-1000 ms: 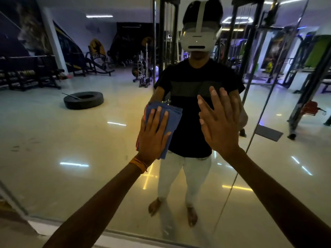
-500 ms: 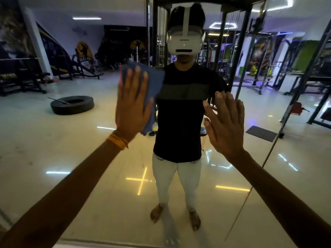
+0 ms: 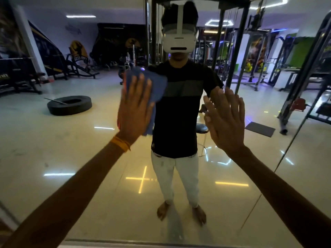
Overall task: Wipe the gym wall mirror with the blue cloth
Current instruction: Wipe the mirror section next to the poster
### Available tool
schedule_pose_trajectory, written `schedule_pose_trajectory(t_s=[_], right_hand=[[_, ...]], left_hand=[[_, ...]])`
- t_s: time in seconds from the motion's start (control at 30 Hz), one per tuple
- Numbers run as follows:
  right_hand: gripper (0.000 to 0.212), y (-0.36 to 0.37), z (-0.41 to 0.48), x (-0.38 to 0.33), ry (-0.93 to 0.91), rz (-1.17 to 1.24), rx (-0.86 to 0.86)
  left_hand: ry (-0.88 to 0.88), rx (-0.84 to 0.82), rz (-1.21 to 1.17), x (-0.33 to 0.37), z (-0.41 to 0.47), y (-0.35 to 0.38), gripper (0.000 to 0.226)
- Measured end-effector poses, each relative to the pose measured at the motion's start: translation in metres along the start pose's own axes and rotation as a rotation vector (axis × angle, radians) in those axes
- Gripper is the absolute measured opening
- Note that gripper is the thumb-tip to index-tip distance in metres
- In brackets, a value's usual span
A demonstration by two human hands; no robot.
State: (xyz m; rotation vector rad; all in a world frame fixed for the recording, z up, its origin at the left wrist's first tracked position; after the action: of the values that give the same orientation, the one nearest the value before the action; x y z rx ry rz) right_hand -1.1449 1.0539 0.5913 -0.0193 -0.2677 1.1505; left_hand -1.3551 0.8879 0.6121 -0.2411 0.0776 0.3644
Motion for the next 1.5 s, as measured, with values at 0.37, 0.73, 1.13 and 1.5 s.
schedule_pose_trajectory(t_s=[0.37, 0.73, 1.13, 1.5], right_hand=[[0.047, 0.023, -0.019, -0.03, -0.048, 0.001, -0.083], [0.049, 0.033, -0.031, -0.032, -0.007, -0.026, -0.06], [0.054, 0.036, -0.037, -0.036, -0.021, -0.011, -0.073], [0.046, 0.031, -0.036, -0.031, -0.013, 0.024, -0.057]], left_hand=[[0.502, -0.141, 0.089, 0.026, -0.113, 0.022, 0.075], [0.41, -0.197, 0.031, 0.038, -0.214, 0.039, 0.086], [0.144, -0.168, -0.038, 0.006, -0.152, 0.024, 0.07], [-0.158, 0.072, -0.074, -0.033, -0.05, -0.014, 0.062]])
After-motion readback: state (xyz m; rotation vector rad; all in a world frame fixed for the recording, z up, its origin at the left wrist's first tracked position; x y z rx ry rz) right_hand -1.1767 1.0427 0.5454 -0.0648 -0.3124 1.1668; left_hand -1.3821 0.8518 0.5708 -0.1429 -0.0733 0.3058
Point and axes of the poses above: each hand's wrist, its own z-axis towards the middle knuckle, its own y-axis out of the palm, x = y × z, the point moved 7 cm from there along z, towards the middle knuckle, and after that the axes turned 5 degrees about x, right-handed, at the moved point
